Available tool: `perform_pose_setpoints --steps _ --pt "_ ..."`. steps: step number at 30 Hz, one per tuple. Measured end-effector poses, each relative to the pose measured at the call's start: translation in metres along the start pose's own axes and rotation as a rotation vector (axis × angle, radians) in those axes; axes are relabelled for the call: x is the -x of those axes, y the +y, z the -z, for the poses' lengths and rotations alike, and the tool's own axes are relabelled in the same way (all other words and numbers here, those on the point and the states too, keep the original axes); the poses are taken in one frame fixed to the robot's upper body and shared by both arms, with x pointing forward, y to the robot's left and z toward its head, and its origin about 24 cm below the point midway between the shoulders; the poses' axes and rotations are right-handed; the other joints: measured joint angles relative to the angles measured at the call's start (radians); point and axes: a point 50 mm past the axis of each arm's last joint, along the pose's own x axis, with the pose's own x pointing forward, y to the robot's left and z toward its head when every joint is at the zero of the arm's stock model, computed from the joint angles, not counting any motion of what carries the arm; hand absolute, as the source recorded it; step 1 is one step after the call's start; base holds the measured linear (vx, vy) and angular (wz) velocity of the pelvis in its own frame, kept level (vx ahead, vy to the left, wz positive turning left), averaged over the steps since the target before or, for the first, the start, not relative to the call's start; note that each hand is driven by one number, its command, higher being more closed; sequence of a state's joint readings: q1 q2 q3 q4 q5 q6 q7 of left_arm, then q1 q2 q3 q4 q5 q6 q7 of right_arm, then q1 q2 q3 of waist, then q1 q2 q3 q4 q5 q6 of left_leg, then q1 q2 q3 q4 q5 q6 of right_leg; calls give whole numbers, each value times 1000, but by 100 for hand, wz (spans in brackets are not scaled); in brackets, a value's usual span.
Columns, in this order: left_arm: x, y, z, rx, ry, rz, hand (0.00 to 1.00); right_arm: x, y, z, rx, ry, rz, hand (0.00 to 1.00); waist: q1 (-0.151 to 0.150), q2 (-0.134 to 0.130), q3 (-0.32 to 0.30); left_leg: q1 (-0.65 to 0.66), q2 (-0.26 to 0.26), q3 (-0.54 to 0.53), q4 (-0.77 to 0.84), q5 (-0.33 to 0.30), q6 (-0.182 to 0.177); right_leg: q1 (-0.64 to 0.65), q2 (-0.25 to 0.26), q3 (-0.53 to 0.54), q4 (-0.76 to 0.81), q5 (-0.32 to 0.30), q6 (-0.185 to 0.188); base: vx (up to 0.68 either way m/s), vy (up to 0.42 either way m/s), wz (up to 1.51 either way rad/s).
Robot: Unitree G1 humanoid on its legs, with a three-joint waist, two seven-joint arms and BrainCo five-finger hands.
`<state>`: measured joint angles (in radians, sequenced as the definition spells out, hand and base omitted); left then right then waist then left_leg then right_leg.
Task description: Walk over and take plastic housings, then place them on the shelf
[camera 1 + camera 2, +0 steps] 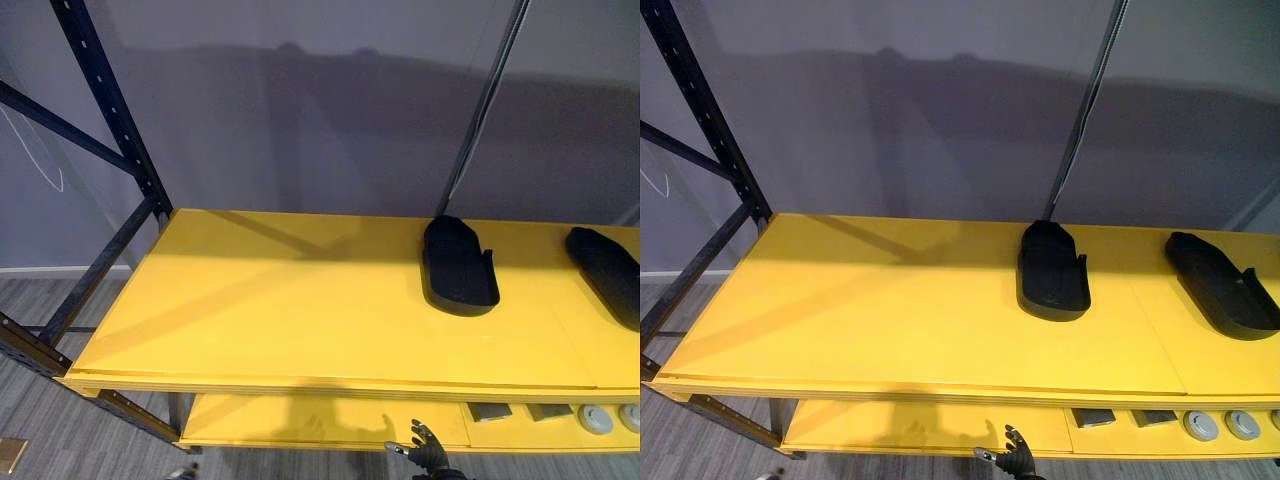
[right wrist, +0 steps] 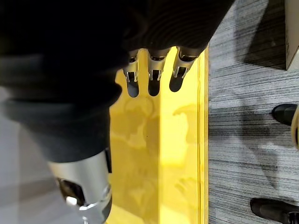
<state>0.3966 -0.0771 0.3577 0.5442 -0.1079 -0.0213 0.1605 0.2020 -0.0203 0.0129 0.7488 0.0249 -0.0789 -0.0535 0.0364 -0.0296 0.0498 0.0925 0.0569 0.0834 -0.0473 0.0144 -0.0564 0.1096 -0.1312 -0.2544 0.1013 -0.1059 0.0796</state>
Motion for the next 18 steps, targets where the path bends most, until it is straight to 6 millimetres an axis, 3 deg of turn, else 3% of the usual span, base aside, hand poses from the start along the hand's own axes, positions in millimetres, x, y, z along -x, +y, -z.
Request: perform_pose_setpoints --steps 1,2,11,18 --pt "-1 -1 1 -7 3 2 100 0 0 0 -1 1 1 0 -1 0 0 0 0 1 0 0 0 -1 0 1 1 0 0 -12 7 -16" --pt "-3 -4 1 -46 9 13 0 1 -2 2 -7 5 8 0 -7 1 0 0 0 3 -2 -1 -1 -4 0 2 3 0 0 -3 4 -6" --pt "-12 -47 -17 -244 -60 171 0 2 -12 6 -73 20 68 0 -31 19 0 20 5 58 -22 -6 -6 -18 7 54 -4 0 0 18 9 -17" --pt "-12 -54 -17 -279 -58 206 0 2 -15 6 -93 22 85 0 -37 30 5 42 14 107 -27 -14 -18 -24 18 98 -6 0 0 8 2 -17"
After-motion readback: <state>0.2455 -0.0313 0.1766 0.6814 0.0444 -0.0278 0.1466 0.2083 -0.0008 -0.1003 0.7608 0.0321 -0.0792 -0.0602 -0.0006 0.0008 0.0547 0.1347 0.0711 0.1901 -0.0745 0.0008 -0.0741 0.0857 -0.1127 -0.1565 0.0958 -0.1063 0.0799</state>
